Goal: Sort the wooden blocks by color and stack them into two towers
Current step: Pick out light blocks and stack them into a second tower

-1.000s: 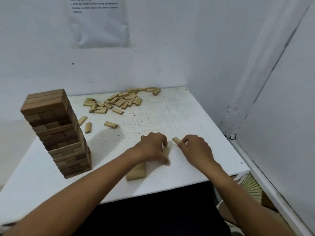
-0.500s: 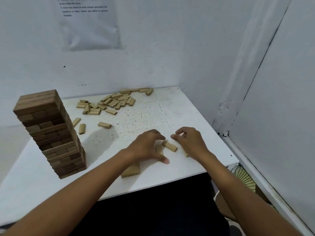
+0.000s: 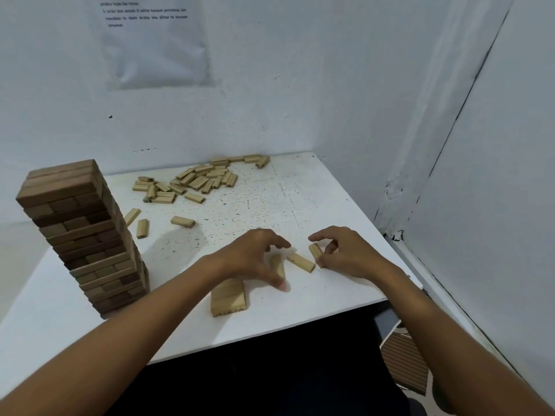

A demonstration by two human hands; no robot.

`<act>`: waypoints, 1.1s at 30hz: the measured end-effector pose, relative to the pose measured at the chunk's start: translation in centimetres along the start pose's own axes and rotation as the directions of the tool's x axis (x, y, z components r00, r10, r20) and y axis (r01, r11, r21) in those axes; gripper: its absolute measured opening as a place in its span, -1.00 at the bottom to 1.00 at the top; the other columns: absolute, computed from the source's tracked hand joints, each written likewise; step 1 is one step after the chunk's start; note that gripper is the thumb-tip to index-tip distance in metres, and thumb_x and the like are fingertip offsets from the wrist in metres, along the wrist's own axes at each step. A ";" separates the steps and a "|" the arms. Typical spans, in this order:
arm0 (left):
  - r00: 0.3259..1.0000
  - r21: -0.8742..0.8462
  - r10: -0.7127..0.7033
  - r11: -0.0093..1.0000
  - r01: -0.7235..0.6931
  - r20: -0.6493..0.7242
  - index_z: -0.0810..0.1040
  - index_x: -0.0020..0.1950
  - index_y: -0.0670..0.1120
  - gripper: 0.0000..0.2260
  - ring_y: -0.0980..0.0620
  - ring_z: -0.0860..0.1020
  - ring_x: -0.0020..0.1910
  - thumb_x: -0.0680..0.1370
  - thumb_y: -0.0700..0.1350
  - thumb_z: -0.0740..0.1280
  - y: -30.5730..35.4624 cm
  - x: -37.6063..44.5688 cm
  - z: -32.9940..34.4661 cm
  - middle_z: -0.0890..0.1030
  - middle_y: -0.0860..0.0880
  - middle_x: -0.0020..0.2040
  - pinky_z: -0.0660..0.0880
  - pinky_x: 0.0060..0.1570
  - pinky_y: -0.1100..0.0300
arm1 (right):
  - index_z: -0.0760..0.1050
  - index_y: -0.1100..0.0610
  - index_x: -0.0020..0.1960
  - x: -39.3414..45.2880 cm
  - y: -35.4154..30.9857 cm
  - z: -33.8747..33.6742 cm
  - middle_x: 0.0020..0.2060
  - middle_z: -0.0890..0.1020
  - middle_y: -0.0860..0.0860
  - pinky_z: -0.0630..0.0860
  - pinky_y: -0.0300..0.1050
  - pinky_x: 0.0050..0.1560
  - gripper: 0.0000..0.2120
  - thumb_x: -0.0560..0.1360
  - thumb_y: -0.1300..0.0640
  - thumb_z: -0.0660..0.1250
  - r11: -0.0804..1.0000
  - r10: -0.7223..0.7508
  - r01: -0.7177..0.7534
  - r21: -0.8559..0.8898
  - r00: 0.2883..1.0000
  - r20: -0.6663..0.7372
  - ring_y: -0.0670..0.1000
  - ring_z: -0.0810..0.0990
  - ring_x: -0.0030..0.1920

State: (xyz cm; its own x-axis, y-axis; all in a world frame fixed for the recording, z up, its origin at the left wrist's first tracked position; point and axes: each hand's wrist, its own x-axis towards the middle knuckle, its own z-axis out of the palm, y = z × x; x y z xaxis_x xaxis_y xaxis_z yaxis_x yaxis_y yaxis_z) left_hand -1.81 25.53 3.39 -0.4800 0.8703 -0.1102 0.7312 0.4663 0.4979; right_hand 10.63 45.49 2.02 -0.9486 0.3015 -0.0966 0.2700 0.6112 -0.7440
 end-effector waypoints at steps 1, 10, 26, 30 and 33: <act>1.000 -0.005 -0.009 1.000 0.009 0.007 0.47 0.35 0.06 -0.27 0.19 0.47 0.07 0.23 0.18 0.60 -0.4 -0.3 -0.1 0.50 0.16 0.19 0.42 -0.02 0.29 | 0.57 -0.04 0.19 -0.1 0.0 -0.1 -0.06 0.62 -0.05 0.51 -0.18 -0.03 -0.62 0.42 0.25 0.39 0.999 -0.010 0.010 -0.031 1.000 0.018 -0.07 0.60 -0.09; 0.994 -0.116 -0.048 0.993 0.037 -0.096 0.55 0.29 -0.02 -0.43 0.23 0.54 0.03 0.31 -0.05 0.60 -1.3 -0.6 1.1 0.61 0.13 0.07 0.38 -0.13 0.49 | 0.52 0.11 0.23 -0.9 -1.6 3.4 0.06 0.60 0.02 0.57 -0.21 -0.08 -0.59 0.42 0.37 0.34 0.980 -0.019 0.030 0.197 0.998 -0.061 -0.05 0.64 -0.27; 0.998 -0.139 -0.019 0.990 0.009 -0.066 0.37 0.43 0.06 -0.22 0.21 0.50 0.10 0.28 0.00 0.62 -1.3 -0.6 0.9 0.55 0.18 0.18 0.41 0.10 0.30 | 0.38 -0.12 0.37 -0.8 -0.6 3.3 0.17 0.53 -0.13 0.36 -0.31 0.09 -0.36 0.36 0.16 0.50 0.990 -0.130 0.131 0.044 0.991 -0.025 -0.17 0.44 0.18; 0.997 -0.196 -0.031 0.981 0.016 -0.075 0.36 0.43 0.04 -0.20 0.24 0.52 0.04 0.26 -0.03 0.63 -1.5 0.0 1.3 0.59 0.16 0.12 0.39 0.05 0.35 | 0.28 -0.22 0.40 -0.8 -0.5 3.8 0.15 0.52 -0.17 0.32 -0.25 0.22 -0.22 0.31 0.10 0.56 0.990 -0.132 0.131 0.044 0.991 0.019 -0.19 0.40 0.24; 0.996 -0.208 -0.034 0.978 0.015 -0.084 0.37 0.42 0.05 -0.21 0.27 0.51 0.03 0.26 -0.02 0.63 -1.6 0.2 1.5 0.58 0.19 0.09 0.37 0.00 0.42 | 0.28 -0.25 0.40 -0.7 -0.3 4.3 0.11 0.55 -0.21 0.36 -0.17 0.28 -0.21 0.29 0.08 0.56 0.987 -0.148 0.149 0.051 0.989 -0.022 -0.18 0.44 0.23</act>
State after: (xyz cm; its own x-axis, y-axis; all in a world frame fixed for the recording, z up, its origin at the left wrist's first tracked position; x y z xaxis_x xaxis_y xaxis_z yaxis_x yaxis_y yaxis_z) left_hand -2.34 25.23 1.26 -0.5433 0.8378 -0.0540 0.6070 0.4365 0.6641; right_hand 10.55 41.97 -0.52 -0.9743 0.2233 0.0290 0.1167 0.6109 -0.7831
